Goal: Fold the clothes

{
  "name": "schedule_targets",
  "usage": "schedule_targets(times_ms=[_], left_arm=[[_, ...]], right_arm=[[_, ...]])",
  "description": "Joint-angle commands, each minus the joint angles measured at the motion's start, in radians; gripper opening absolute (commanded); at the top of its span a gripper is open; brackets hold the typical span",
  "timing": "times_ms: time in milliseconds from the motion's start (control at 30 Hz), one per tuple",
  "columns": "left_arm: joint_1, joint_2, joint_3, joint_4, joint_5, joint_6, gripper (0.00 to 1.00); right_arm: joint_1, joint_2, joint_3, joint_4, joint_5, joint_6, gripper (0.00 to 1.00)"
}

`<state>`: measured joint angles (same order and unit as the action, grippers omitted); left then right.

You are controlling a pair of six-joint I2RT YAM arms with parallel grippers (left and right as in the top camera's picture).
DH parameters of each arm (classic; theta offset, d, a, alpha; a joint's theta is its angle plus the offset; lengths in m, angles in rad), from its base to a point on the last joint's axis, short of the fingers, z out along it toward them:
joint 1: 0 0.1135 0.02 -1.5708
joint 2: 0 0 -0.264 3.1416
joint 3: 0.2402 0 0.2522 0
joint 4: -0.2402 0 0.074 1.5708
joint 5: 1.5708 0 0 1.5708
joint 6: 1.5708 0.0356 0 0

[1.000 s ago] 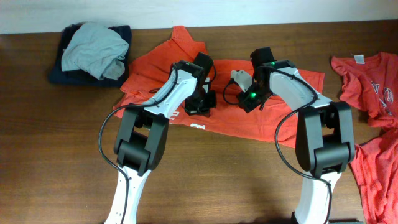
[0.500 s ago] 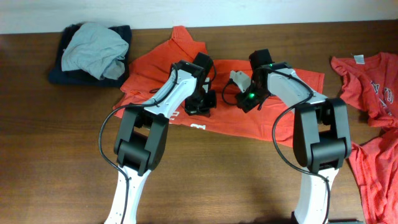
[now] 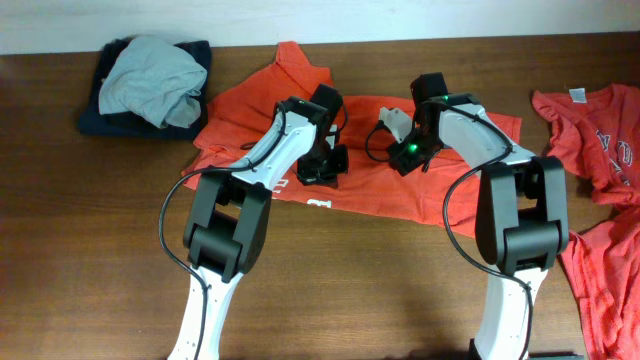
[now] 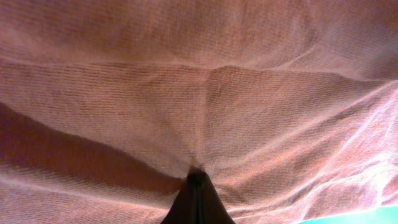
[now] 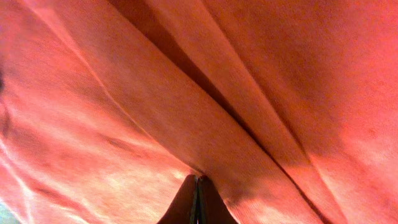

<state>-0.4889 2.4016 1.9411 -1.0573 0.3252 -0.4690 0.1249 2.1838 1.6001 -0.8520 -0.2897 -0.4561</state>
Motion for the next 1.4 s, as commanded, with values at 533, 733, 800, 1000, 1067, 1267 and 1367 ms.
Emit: schedule_targets(times_ms=[533, 733, 800, 1000, 1067, 1267, 1367], left_arm=[[-0.005, 0.095, -0.03, -0.028, -0.087, -0.009, 0.01], [-0.005, 0.095, -0.03, -0.028, -0.087, -0.009, 0.01], [-0.005, 0.095, -0.03, -0.028, -0.087, -0.009, 0.01], [-0.005, 0.095, -0.03, -0.029, -0.086, -0.009, 0.01], [-0.005, 0.095, -0.03, -0.028, -0.087, -0.009, 0.01], [-0.005, 0.095, -0.03, -0.037, -0.087, -0.009, 0.01], [-0.005, 0.095, -0.03, -0.042, -0.09, -0.009, 0.01]], right_arm=[[-0.121, 0.016, 0.055, 0.21, 0.17, 0.218, 0.04], [-0.131, -0.027, 0.219, -0.137, 0.161, 0.226, 0.04], [-0.131, -0.027, 0.227, -0.226, 0.112, 0.226, 0.04], [-0.13, -0.015, 0.106, -0.24, 0.028, 0.184, 0.04], [-0.13, -0.015, 0.076, -0.224, 0.001, 0.157, 0.04], [-0.13, -0.015, 0.024, -0.153, 0.001, 0.157, 0.04], [-0.13, -0.015, -0.034, -0.09, 0.001, 0.158, 0.04]])
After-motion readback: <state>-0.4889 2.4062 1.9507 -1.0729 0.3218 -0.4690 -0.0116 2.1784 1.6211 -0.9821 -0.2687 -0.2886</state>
